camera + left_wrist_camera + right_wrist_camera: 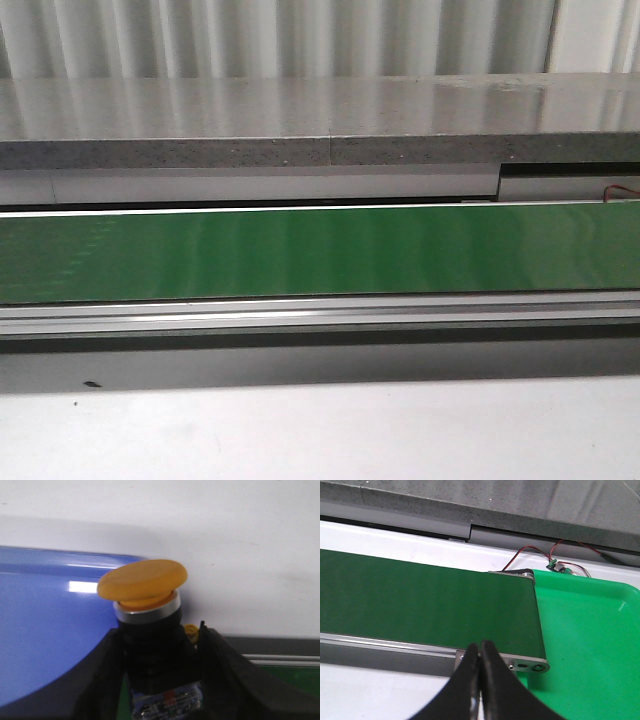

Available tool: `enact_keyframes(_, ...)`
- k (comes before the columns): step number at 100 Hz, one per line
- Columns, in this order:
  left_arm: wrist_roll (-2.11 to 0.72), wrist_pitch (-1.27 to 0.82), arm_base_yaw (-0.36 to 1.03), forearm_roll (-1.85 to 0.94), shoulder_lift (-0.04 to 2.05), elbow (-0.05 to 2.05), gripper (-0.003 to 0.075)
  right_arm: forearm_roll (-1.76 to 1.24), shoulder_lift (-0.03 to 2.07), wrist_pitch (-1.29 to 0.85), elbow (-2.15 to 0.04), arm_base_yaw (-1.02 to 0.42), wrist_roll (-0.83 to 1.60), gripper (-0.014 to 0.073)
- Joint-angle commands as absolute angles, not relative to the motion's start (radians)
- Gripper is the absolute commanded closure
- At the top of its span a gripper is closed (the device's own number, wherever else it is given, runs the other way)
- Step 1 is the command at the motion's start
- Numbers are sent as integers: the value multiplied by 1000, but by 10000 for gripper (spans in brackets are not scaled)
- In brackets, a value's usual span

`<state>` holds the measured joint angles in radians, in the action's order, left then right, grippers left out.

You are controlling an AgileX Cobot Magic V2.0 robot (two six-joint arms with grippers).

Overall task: Move button from right to left
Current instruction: 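Lift the button with the left gripper and carry it over the blue tray, then lower the button into the blue tray and open the left gripper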

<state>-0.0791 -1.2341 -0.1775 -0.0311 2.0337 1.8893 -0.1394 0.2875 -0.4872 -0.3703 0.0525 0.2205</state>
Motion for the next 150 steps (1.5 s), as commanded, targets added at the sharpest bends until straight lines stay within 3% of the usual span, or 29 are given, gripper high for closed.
enact_keyframes(1,-87,-1266,-226,-29,1965,1920,659,-149,294,-414,-398,54,229,660)
enact_keyframes(45,-344,-1264,-398,-8,1970,1761,659,-149,294,-414,-398,54,229,660)
enact_keyframes(94,-408,-1205,-416,9,2111,1673,647,-149,294,-414,-398,54,229,660)
enact_keyframes(101,-443,-1209,-416,12,2120,1673,591,-149,294,-414,-398,54,229,660)
enact_keyframes(116,-451,-1209,-416,17,2122,1676,318,-149,294,-414,-398,54,229,660)
enact_keyframes(121,-451,-1209,-416,25,2122,1676,265,-149,294,-414,-398,54,229,660)
enact_keyframes(150,-430,-1202,-416,30,2087,1699,277,-149,294,-414,-398,54,229,660)
